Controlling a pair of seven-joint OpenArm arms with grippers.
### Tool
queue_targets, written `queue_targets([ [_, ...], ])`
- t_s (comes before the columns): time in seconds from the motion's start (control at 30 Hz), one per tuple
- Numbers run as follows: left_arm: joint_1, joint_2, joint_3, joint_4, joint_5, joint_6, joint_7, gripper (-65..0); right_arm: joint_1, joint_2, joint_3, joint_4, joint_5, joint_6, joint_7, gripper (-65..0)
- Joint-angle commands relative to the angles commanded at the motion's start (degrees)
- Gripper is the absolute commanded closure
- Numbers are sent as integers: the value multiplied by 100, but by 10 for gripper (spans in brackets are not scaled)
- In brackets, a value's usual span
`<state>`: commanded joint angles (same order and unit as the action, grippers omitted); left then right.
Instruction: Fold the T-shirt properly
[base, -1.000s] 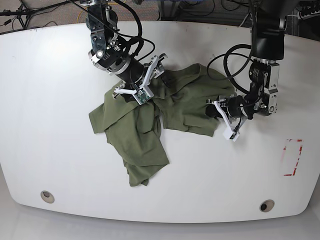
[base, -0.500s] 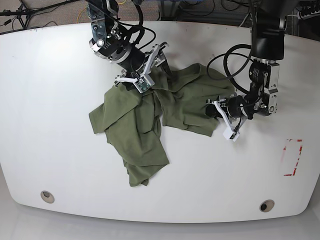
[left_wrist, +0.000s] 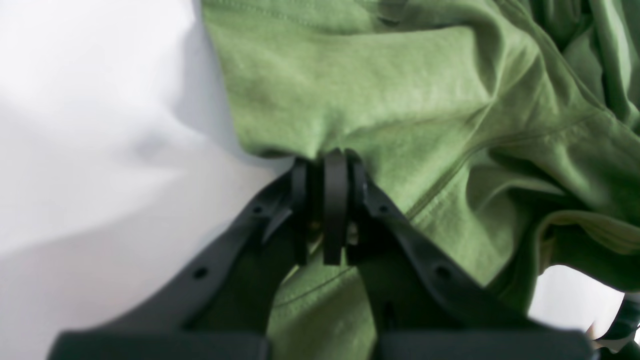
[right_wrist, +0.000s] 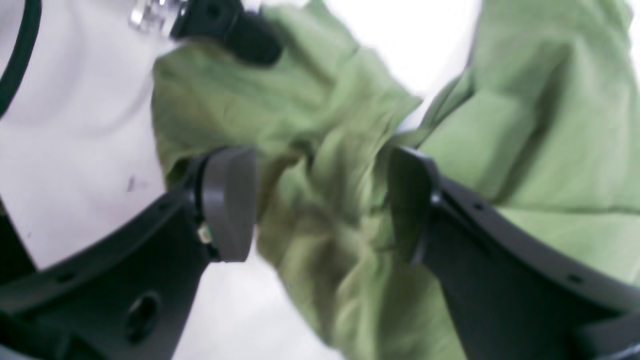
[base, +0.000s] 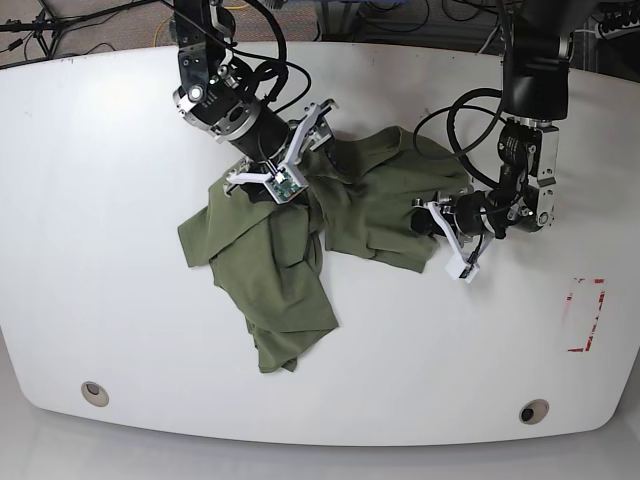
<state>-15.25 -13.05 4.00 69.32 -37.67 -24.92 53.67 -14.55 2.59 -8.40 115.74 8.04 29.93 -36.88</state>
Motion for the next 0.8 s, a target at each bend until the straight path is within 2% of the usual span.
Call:
queue_targets([
  [0.2,0,-9,-9,0,0,0,0,-15,-35,-97,-9,-9,0,35,0,-392],
  [0.43,0,-88,-9,0,-18,0,0,-15,-53,-70,-527,-18,-35,-18,-9,-392],
  [0.67,0,-88,-9,0,-26,0,0,-15,-35,-62,-563,-149,-44,-18,-9,-392],
  [0.8,0,-88,-9,0,-26,0,0,-15,-9,79,-563,-167,-44,-26,-9,-392],
])
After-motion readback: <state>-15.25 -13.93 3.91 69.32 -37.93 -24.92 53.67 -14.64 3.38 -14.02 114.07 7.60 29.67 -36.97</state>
